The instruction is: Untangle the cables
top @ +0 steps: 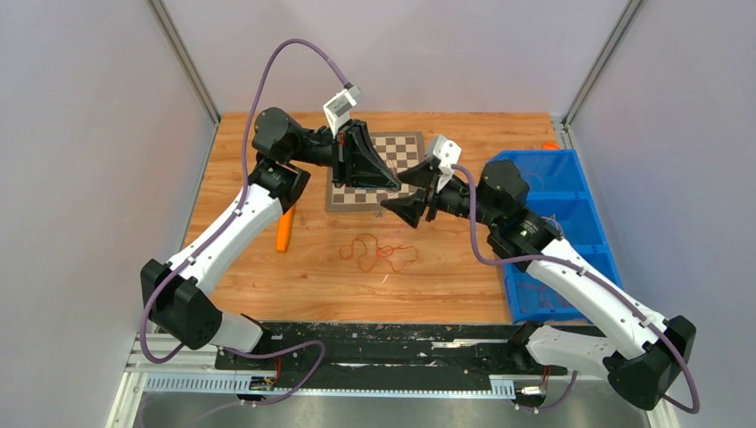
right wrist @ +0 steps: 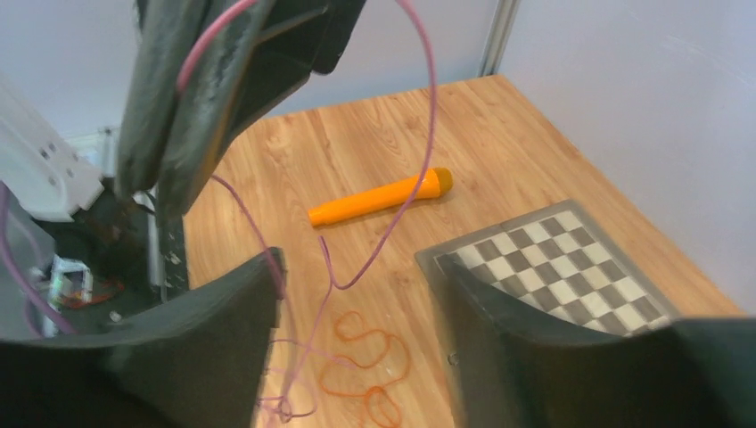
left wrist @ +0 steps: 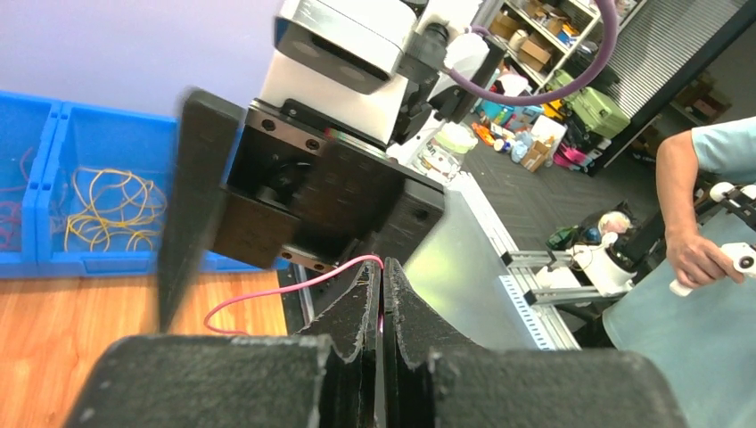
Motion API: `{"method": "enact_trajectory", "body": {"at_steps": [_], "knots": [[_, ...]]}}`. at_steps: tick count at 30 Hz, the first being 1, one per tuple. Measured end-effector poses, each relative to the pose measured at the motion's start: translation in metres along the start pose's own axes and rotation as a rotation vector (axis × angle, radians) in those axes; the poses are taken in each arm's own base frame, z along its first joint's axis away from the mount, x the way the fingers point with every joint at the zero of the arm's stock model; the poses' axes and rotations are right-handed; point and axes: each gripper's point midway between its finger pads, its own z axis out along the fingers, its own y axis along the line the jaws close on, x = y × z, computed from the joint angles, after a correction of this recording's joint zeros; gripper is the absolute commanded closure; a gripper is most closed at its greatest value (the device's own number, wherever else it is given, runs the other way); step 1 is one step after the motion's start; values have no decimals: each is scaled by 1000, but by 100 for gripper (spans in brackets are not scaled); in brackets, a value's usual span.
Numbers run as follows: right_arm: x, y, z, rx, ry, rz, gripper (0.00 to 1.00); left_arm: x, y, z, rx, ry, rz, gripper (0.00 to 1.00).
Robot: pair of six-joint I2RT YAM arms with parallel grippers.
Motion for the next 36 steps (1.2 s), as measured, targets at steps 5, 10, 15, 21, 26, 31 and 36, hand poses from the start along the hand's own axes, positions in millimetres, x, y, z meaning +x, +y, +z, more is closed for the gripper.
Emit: {"method": "enact_trajectory", "body": {"at_steps": [5, 10, 15, 21, 26, 31, 36], "knots": [[-10, -5, 2, 12, -40, 17, 100, -3, 4, -2, -20, -16, -1, 67], [-17, -27, -23, 86, -25, 32, 100, -16, 29, -19, -134, -85, -9, 5], [-36, -65, -82, 263, 8, 32, 100, -23, 63, -45, -295, -145, 0, 0], [-70, -66, -138, 423, 50, 22, 100, -9, 84, -51, -382, -116, 30, 0], [-57, -62, -189, 603, 142, 11, 100, -4, 93, -52, -394, -103, 32, 0], [-36, -71, -235, 807, 245, 19, 100, 5, 110, -52, -390, -100, 6, 0], [-22, -81, -268, 966, 296, 60, 100, 14, 125, -52, -381, -100, -34, 0]]}}
